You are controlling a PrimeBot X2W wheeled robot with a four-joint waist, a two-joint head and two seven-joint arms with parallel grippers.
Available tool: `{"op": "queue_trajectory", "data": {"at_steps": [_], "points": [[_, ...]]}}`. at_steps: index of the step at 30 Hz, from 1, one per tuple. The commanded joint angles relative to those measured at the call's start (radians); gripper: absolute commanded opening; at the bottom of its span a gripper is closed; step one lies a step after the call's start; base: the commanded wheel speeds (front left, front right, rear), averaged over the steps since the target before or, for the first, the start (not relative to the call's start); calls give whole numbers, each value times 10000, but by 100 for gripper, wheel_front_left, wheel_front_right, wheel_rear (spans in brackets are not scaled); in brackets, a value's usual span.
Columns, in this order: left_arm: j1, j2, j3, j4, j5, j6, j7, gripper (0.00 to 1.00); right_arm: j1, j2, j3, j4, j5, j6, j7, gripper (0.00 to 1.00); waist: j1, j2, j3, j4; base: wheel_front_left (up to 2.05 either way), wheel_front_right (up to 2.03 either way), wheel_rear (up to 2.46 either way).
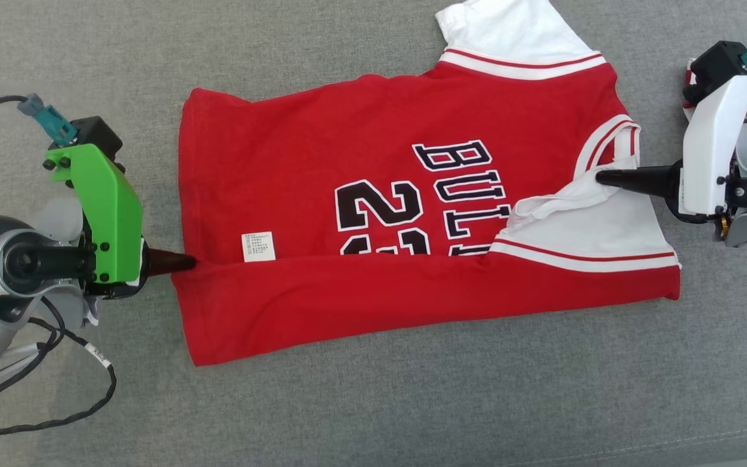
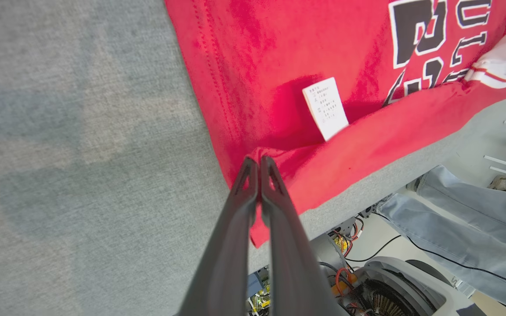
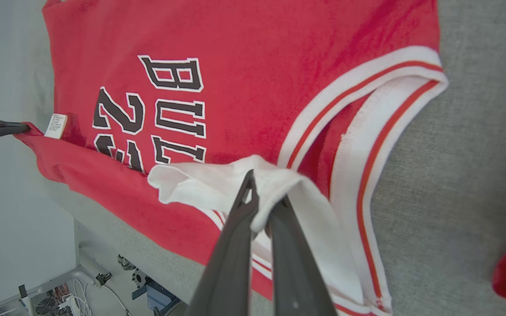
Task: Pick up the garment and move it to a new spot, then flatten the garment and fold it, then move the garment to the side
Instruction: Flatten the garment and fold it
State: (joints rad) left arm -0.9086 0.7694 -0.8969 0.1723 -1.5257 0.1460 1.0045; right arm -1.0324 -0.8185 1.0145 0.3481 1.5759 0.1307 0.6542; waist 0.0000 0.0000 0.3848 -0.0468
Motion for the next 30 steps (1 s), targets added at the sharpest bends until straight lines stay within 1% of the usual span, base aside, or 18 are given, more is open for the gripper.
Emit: {"op": "queue_trajectory", "data": {"at_steps": [1, 4, 5, 6, 7, 8, 9, 10, 13, 16, 18, 20, 21, 24, 25, 27, 29, 30], "points": [[-167, -66, 84, 170, 176, -156, -217, 0, -107, 23, -39, 45, -73, 0, -78, 0, 0, 0, -16, 2, 0, 0, 0], [-161, -266, 124, 540, 237, -421, -548, 1, -70, 44, -74, 78, -130, 0, -226, 0, 0, 0, -93, 0, 0, 0, 0], [-164, -314, 140, 652, 296, -479, -663, 49, -59, 56, -92, 76, -181, 0, -306, 0, 0, 0, -123, -3, 0, 0, 0], [-127, -385, 104, 796, 321, -547, -721, 100, -33, 82, -105, 96, -242, 0, -445, 0, 0, 0, -175, -8, 0, 0, 0], [-81, -434, 74, 884, 345, -602, -743, 100, 13, 113, -119, 127, -261, 0, -544, 8, 0, 0, -224, -9, 0, 0, 0], [-27, -484, 70, 1005, 364, -674, -813, 100, 90, 153, -139, 191, -265, 0, -673, 38, 0, 0, -300, -12, 0, 0, 0], [33, -528, 69, 1109, 376, -725, -865, 100, 148, 201, -170, 224, -274, 0, -812, 86, 0, 0, -382, -14, 0, 0, 0], [79, -550, 81, 1158, 410, -815, -973, 100, 193, 232, -207, 239, -295, 0, -937, 100, 0, 0, -467, -13, 0, 0, 0], [218, -579, 246, 1292, 640, -1165, -1680, 100, 322, 275, -358, 215, -404, 0, -1517, 100, 0, 0, -800, -28, 0, 0, 0], [404, -527, 421, 1338, 1031, -1405, -2732, 100, 518, 244, -525, 57, -779, 0, -2496, 100, 0, 0, -1151, -37, 0, 0, 0], [588, -504, 582, 1219, 1402, -1588, -3653, 100, 696, 244, -729, -223, -1079, 0, -3486, 100, 0, 0, -1412, -33, 0, 0, 0], [847, -468, 842, 1105, 1804, -1571, -4886, 100, 945, 136, -859, -415, -1626, 0, -4610, 100, 0, 0, -1673, -43, 0, 0, 0], [1072, -473, 929, 1021, 2098, -1506, -5560, 100, 1159, 102, -949, -499, -1817, 0, -5236, 100, 0, 0, -1812, -35, 0, 0, 0], [1753, -727, 1415, 719, 2325, -1093, -7395, 100, 1735, -7, -1314, -619, -2307, 0, -6929, 100, 0, 0, -2128, 49, 0, 0, 0], [2006, -734, 1498, 550, 2579, -969, -7993, 100, 2018, -60, -1468, -570, -2503, 0, -7572, 100, 0, 0, -2233, 96, 0, 0, 0], [2490, -647, 1602, 211, 2990, -616, -8993, 100, 2579, -38, -1736, -496, -2749, 0, -8505, 100, 0, 0, -2352, 161, 0, 0, 0], [2974, -597, 1672, -124, 3479, -246, -9952, 100, 3066, -6, -2110, -377, -3068, 0, -8965, 100, 0, 0, -2461, 203, 0, 0, 0], [3233, -648, 1765, -301, 3511, -111, -10388, 100, 3283, 88, -2360, -339, -3184, 0, -9072, 100, 0, 0, -2488, 203, 0, 0, 0]]}}
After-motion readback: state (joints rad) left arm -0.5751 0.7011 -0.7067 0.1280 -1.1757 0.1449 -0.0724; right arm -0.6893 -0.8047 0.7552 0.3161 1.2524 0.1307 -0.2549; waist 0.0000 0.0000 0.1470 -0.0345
